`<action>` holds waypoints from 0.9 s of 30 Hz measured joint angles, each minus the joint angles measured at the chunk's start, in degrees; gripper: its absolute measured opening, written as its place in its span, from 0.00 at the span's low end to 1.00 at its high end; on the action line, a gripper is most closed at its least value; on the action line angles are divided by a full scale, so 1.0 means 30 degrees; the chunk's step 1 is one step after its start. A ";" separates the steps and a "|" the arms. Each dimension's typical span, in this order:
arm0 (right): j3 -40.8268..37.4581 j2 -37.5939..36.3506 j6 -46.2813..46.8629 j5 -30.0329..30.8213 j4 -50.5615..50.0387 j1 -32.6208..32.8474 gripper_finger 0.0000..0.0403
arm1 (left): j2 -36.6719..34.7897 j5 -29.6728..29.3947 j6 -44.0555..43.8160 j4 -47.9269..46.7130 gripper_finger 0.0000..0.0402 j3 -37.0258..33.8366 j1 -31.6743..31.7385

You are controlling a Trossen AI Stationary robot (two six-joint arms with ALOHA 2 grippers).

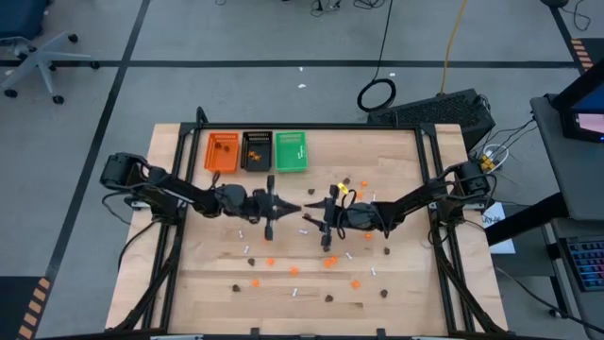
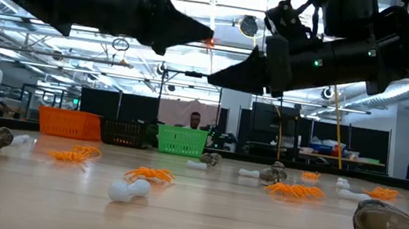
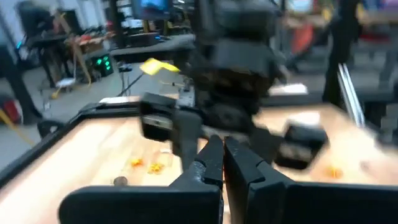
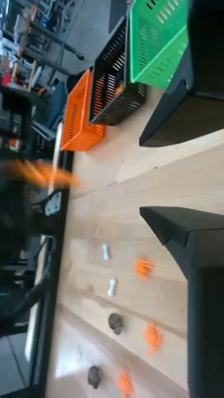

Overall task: Sort Halloween decoration
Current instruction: Put the orange spider toy into the black bin

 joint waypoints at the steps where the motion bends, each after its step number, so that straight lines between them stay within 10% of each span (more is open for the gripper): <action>1: 0.0000 0.0000 -0.0004 -0.0018 -0.0010 0.0004 0.39 | -0.0096 -0.0023 -0.0966 0.0095 0.00 0.0000 0.0143; 17: -0.0007 0.0007 -0.0518 -0.0128 -0.0149 0.0112 0.37 | -0.0207 -0.0105 -0.5466 0.0845 0.00 -0.0066 0.0675; 27: -0.0022 -0.1879 0.1258 -0.0219 -0.5310 0.1294 0.34 | -0.0206 -0.0084 -0.0063 0.1572 0.00 -0.0073 0.0661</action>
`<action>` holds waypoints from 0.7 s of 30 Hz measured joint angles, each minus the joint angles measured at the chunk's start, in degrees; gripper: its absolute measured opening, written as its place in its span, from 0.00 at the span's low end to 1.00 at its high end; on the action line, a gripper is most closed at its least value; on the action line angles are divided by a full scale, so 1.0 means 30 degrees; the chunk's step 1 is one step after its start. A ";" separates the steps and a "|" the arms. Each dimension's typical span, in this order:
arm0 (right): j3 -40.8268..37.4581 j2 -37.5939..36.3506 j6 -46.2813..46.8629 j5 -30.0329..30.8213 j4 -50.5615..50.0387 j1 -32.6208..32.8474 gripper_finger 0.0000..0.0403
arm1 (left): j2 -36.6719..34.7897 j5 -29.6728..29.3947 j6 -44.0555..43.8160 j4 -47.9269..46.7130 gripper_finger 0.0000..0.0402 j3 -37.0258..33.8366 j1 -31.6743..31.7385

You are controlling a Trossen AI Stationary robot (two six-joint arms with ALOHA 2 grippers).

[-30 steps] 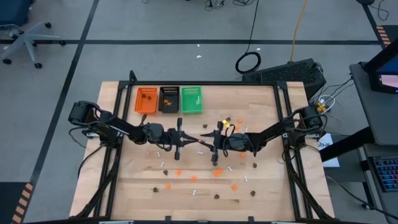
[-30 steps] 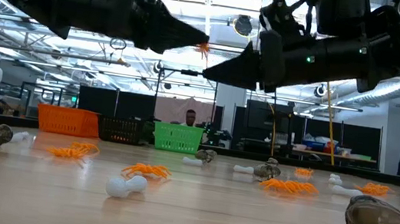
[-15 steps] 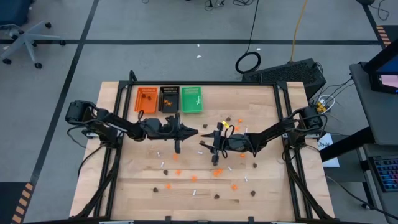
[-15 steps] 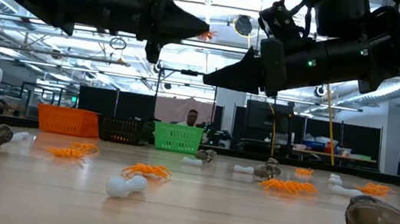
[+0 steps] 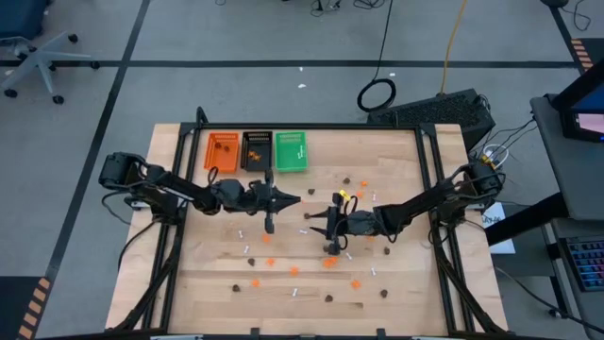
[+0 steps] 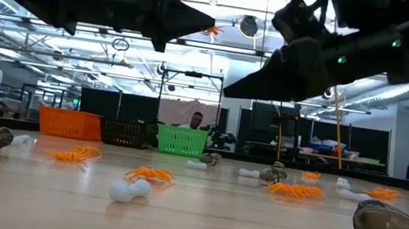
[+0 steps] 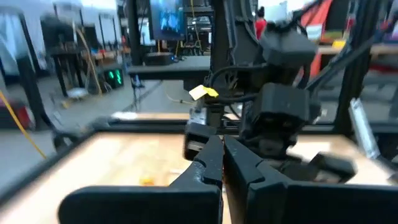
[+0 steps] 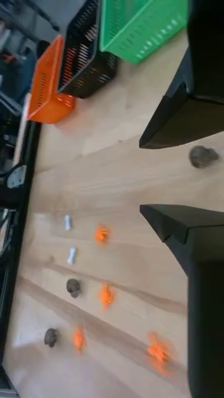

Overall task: Sort Halloween decoration
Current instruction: Put the orange spider toy into the black bin

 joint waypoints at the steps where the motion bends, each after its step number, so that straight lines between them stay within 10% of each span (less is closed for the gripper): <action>1: 0.0000 -0.0275 0.0202 0.0000 -0.0452 0.0115 0.34 | 0.0000 0.0000 0.1039 0.0030 0.00 0.0000 0.0000; 14: 0.0006 -0.1625 0.0216 -0.2343 -0.2808 0.0848 0.33 | 0.0000 0.0029 1.5222 0.0796 0.00 0.0000 -0.0567; 21: 0.0007 -0.1632 0.0130 -0.3461 -0.2248 0.0848 0.33 | 0.0000 0.0051 1.6604 0.0787 0.00 0.0007 -0.0816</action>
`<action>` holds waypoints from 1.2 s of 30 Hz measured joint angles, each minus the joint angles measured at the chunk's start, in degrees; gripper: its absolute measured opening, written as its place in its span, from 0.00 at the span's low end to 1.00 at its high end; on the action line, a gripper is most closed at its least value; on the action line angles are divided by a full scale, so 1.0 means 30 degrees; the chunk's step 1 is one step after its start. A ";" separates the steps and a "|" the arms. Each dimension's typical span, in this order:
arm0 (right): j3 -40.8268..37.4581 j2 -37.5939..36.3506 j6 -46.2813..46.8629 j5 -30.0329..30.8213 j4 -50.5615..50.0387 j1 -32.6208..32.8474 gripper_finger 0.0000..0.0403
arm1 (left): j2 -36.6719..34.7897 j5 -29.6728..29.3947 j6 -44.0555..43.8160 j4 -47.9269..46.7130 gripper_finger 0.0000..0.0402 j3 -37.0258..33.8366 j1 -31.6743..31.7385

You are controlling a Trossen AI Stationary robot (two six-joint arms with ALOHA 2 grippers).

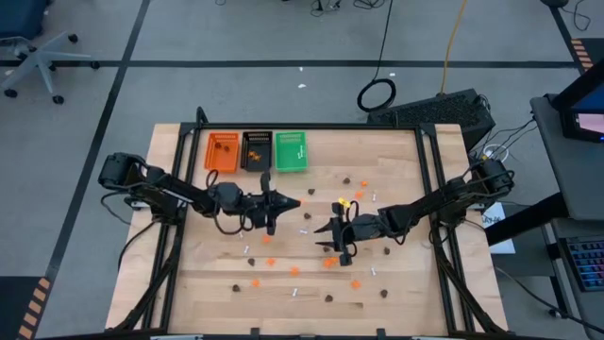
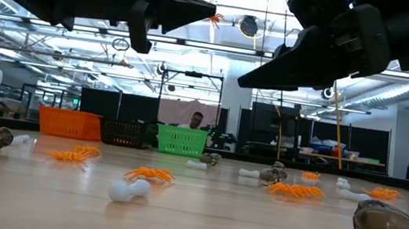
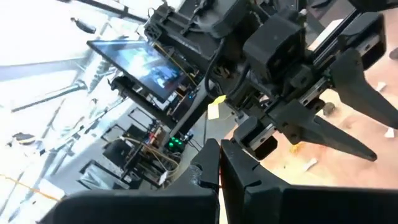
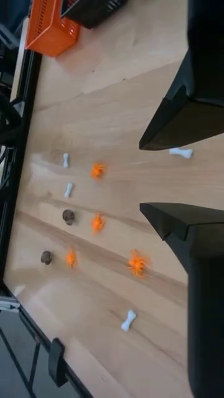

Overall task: Sort Halloween decoration
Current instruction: Put the orange spider toy into the black bin

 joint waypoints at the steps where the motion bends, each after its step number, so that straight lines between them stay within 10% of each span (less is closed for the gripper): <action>1: 0.0000 0.0000 0.0004 0.0000 0.0000 0.0000 0.33 | 0.0000 0.0000 -0.0384 -0.0054 0.00 0.0000 0.0006; 19: 0.0000 0.0007 0.0461 0.0663 0.0189 -0.0015 0.33 | -0.0507 -0.2189 -1.3741 -0.1761 0.00 0.0026 -0.0086; 36: 0.0015 0.0189 0.0353 0.3067 0.0621 -0.0321 0.33 | -0.9071 -0.6953 -1.5540 -2.1761 0.00 0.1967 0.3234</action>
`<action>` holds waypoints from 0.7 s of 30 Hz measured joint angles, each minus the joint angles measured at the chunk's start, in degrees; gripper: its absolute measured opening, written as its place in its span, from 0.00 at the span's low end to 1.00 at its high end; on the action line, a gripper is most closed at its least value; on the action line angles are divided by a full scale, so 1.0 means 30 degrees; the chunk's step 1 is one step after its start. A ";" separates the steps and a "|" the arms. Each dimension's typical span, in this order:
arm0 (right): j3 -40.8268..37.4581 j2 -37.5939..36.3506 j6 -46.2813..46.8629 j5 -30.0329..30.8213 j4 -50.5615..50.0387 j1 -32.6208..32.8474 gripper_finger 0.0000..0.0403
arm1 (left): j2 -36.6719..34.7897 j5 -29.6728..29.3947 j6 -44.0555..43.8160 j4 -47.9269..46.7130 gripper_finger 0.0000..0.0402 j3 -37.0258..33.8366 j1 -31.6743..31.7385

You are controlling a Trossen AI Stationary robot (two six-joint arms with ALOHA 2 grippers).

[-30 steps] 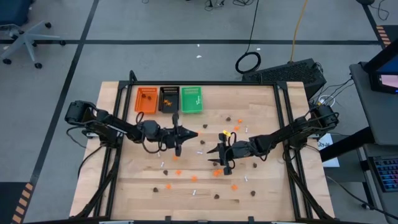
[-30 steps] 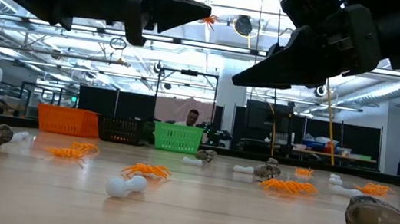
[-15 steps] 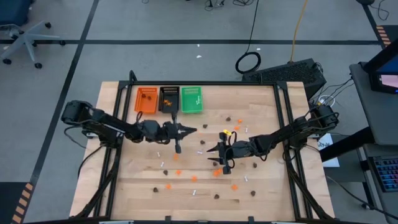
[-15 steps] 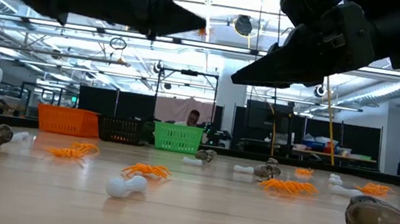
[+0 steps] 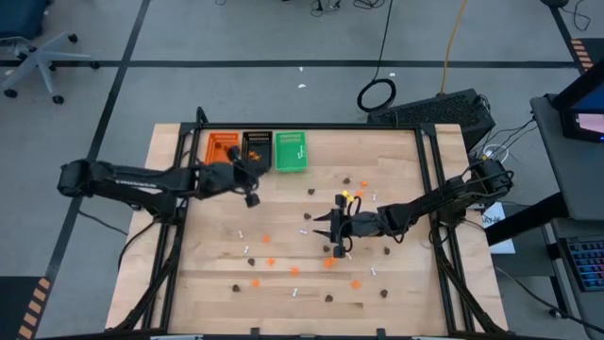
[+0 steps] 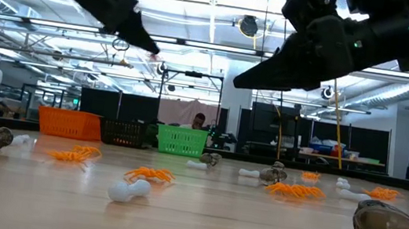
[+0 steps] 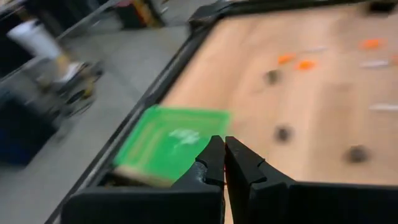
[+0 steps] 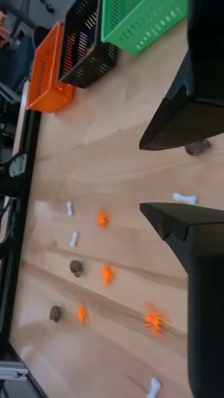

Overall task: Sort Halloween decoration
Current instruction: Put the orange spider toy into the black bin

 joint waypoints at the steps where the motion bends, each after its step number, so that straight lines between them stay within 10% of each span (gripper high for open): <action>1: 0.0000 0.0000 -0.0118 -0.0002 0.0106 -0.0050 0.33 | -0.0048 -0.0274 -0.0107 -0.0388 0.00 0.0000 0.0583; 11: -0.0007 0.0000 0.0434 -0.0007 0.0289 -0.0204 0.33 | 0.2169 0.1840 -0.1486 -0.0788 0.00 -0.0029 0.6263; 21: -0.0007 0.0000 0.1502 -0.0008 0.0763 -0.0196 0.33 | 0.5135 0.1939 -0.1485 0.0206 0.00 -0.0044 0.7625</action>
